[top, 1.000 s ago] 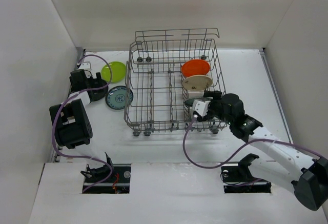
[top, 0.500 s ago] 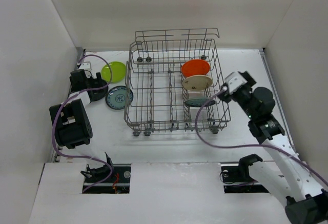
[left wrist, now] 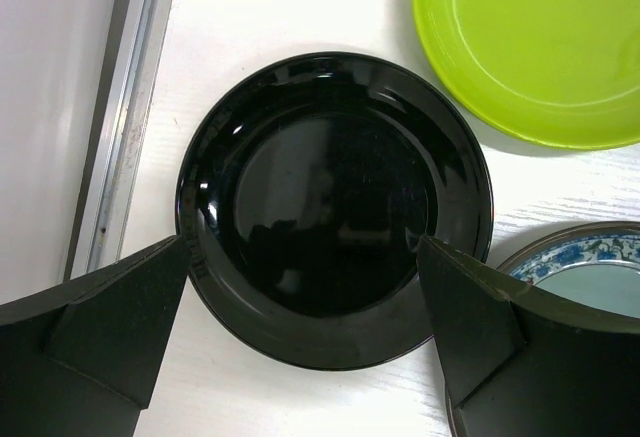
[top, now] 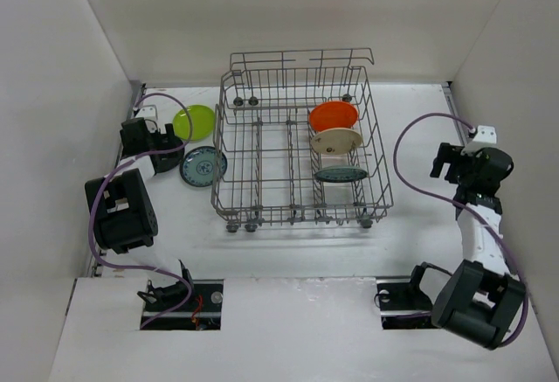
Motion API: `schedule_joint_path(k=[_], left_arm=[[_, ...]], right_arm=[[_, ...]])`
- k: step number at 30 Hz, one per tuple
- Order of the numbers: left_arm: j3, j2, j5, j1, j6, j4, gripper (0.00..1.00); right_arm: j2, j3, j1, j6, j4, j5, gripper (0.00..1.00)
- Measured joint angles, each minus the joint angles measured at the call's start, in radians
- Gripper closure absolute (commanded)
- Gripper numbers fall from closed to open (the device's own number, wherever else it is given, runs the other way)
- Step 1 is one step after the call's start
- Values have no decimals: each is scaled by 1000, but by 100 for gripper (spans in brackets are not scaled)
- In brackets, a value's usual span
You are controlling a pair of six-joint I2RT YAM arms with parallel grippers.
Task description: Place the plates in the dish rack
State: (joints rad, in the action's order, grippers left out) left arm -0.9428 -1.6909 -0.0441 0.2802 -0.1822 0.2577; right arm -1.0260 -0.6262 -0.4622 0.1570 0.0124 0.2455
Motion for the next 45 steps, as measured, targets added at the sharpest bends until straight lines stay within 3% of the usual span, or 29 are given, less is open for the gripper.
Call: schedule_joint_path(k=[6,15,18,22,29,36,45], left_arm=[[0,0,1,-9,-5,0,0],[-3,5,0,-21,-23,-11,0],[-55,6,-1,-21,-23,-87,0],[-127,23,-15,-10,16,-167,8],[-140,153,-40,63,124,-304,10],[-116,194,-101,174,256,-378,27],[-106,88,-192,292,415,-436,47]], right_arm=[[-32,0,57,-29,-85,-19,3],[-63,-30,15,-41,-126,1,3],[-82,-39,-4,-50,-125,5,3],[-89,-40,-8,-53,-125,10,3],[-89,-41,-8,-52,-125,11,3],[-90,-43,-8,-52,-123,11,3],[-103,-57,-8,-50,-116,10,3]])
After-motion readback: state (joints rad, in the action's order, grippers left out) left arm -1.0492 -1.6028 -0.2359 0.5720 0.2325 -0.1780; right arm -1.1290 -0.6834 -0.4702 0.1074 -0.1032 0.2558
